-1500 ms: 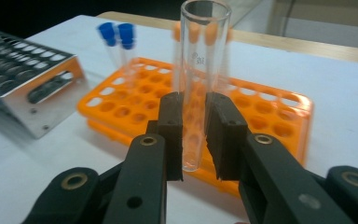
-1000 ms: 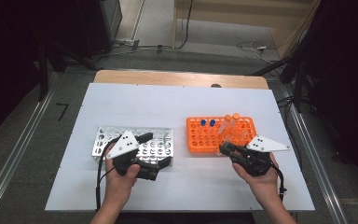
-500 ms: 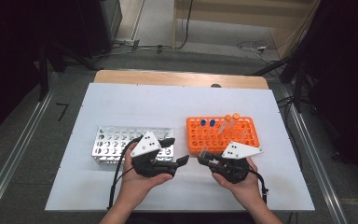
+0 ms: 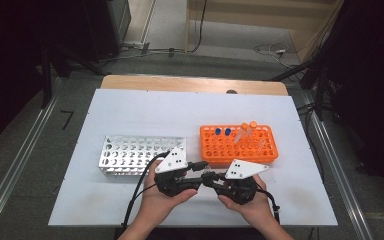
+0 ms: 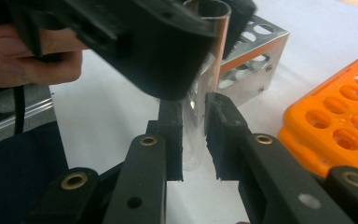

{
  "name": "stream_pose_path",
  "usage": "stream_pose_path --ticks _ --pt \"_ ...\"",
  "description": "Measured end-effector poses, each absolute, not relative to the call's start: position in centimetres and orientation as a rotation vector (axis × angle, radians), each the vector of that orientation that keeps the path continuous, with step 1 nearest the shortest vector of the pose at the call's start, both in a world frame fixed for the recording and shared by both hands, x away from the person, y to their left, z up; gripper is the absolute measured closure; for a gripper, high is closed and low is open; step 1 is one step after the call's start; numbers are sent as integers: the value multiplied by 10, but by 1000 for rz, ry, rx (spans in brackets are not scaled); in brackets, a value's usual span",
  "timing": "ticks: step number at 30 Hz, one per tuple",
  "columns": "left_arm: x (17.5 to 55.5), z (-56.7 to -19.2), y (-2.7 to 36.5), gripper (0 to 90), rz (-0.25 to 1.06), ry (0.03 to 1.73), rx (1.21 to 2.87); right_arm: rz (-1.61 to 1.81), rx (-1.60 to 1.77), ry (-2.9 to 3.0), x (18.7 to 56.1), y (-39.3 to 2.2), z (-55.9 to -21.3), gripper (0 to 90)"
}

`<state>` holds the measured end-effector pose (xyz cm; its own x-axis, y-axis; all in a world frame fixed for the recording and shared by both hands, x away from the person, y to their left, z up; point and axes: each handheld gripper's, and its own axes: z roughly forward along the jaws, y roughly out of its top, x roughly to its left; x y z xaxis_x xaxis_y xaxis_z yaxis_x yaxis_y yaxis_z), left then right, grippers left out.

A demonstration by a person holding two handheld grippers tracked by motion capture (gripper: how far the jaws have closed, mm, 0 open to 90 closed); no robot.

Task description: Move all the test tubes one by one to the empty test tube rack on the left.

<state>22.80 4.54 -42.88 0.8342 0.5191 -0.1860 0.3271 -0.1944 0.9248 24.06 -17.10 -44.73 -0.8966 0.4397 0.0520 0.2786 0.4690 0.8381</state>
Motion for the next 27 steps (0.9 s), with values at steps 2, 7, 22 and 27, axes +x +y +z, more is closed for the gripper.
stream_pose_path --ticks 2,7,22,27 --pt "228 -429 45 681 201 644 1805 1403 628 2547 240 -170 -447 741" --pt "227 -430 43 733 226 638 1828 1413 630 2558 240 -170 -447 741" --pt "231 -423 46 765 273 668 1812 1480 652 2515 240 -185 -446 576" --pt "236 -417 55 765 293 678 1800 1497 701 2478 240 -207 -446 317"
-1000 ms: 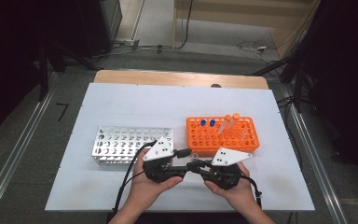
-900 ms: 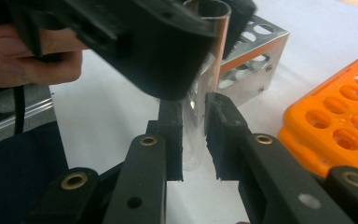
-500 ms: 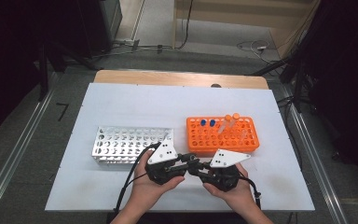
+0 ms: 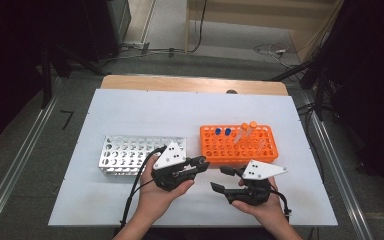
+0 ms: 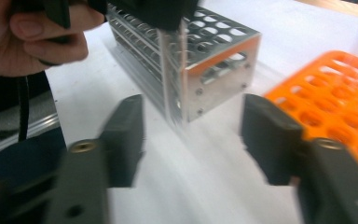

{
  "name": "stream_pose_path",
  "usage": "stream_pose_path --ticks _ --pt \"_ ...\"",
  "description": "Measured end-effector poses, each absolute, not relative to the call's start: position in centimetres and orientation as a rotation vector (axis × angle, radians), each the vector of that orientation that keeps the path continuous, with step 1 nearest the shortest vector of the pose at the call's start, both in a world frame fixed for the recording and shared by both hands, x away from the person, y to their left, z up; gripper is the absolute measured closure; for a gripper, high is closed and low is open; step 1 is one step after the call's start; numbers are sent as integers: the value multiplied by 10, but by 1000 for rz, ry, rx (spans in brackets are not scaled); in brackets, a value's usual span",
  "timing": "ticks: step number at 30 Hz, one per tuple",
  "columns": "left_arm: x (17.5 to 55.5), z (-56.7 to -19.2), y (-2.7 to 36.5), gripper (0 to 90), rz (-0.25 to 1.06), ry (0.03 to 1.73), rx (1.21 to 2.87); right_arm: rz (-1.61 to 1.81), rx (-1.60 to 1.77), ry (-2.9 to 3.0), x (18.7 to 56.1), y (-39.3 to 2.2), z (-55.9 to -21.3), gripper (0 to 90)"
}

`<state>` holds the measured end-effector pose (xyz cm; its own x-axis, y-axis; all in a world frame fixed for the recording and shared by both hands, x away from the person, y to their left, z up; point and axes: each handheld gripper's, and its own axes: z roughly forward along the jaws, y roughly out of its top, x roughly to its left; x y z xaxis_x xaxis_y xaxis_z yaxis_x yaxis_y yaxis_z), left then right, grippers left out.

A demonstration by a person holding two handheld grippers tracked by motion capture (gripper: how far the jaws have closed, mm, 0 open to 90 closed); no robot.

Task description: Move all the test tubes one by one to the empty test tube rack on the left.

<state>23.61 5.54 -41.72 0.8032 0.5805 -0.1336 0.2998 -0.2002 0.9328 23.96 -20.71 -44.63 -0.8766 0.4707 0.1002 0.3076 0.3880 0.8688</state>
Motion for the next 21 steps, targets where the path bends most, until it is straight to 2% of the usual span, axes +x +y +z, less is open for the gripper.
stream_pose_path --ticks 1,2,5,7,8,12,21 --pt "237 -416 57 765 298 680 1797 1484 713 2458 239 -213 -446 271" --pt "237 -416 57 765 298 680 1797 1479 722 2444 239 -217 -446 271" --pt "240 -413 63 765 310 690 1788 1459 754 2419 239 -231 -446 153" --pt "242 -411 67 765 318 697 1784 1451 767 2407 239 -236 -447 134" --pt "243 -409 69 765 326 702 1781 1435 786 2402 239 -244 -448 64" --pt "249 -404 78 765 349 721 1770 1433 813 2405 241 -256 -450 0" --pt "267 -391 96 765 420 765 1741 1429 891 2366 242 -294 -455 0"
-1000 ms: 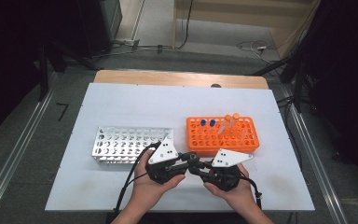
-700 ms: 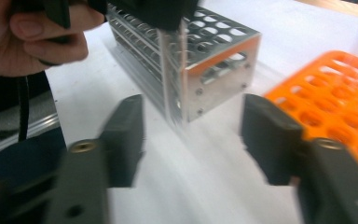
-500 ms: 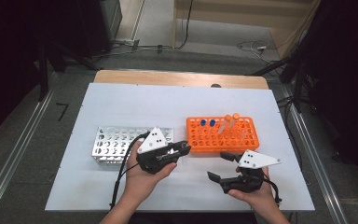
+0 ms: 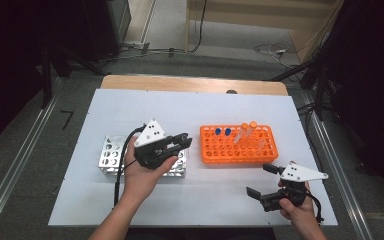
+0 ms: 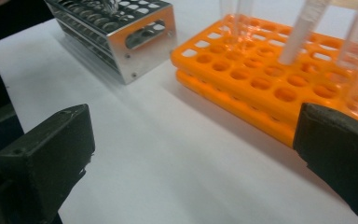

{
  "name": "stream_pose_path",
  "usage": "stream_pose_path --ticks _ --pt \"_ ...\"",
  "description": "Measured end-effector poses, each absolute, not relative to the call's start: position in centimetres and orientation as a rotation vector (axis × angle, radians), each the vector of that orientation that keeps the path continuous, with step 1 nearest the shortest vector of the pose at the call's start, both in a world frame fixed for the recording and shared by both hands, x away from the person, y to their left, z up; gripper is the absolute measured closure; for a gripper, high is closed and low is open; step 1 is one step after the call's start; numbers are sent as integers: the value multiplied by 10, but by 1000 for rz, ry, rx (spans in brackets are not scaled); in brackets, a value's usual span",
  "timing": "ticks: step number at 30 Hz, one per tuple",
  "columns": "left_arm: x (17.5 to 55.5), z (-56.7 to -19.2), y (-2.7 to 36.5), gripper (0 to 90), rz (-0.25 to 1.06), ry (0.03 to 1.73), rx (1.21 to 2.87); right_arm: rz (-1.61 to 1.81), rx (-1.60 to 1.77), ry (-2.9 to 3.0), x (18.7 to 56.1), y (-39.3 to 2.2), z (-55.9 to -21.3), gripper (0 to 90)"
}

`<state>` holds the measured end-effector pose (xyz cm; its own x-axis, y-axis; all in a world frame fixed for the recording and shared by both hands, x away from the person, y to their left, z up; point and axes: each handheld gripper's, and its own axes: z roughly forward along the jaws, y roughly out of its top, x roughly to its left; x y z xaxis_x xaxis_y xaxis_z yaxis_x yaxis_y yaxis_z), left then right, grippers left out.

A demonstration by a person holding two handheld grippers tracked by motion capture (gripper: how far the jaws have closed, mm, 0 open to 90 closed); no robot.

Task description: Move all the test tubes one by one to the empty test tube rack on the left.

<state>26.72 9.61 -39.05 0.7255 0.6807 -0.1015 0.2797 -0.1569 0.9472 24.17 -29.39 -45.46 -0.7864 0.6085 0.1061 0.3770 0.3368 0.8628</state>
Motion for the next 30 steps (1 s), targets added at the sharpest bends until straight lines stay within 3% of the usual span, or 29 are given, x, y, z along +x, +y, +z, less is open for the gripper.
stream_pose_path --ticks 10,30 --pt "292 -388 110 765 481 819 1717 1421 957 2307 249 -317 -459 0" --pt "325 -414 104 765 486 902 1723 1415 992 2298 253 -323 -464 0"
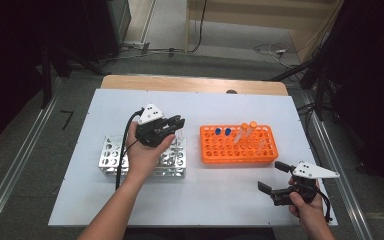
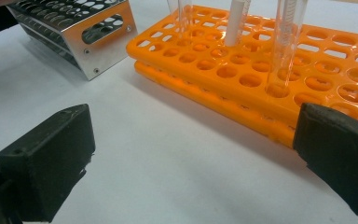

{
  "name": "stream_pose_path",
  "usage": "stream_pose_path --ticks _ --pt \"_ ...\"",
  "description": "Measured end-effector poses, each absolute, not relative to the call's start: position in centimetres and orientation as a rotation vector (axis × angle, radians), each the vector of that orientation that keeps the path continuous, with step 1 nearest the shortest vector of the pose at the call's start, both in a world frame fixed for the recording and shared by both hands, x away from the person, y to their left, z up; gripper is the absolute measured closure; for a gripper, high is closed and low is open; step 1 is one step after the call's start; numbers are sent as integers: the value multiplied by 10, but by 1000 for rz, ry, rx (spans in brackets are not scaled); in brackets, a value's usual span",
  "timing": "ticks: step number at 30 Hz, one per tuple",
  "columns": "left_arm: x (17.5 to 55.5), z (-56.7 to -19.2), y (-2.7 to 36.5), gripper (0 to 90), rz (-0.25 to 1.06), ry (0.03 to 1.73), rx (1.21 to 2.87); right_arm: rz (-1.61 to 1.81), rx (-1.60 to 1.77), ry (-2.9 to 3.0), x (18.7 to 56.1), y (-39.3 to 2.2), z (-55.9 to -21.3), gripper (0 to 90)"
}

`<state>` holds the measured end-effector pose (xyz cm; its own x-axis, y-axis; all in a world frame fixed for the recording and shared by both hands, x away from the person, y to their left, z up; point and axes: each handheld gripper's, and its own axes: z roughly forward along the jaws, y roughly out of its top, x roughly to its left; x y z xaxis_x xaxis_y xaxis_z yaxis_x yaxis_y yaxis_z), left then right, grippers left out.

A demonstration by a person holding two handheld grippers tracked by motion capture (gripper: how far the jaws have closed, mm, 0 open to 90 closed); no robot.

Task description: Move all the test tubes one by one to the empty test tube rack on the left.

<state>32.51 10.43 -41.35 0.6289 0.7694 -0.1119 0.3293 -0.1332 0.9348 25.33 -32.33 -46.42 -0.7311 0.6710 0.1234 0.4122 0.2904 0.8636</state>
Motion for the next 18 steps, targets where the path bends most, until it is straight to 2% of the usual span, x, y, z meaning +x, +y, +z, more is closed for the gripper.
stream_pose_path --ticks 18 --pt "320 -431 93 763 503 933 1824 1431 1017 2293 256 -326 -466 0"
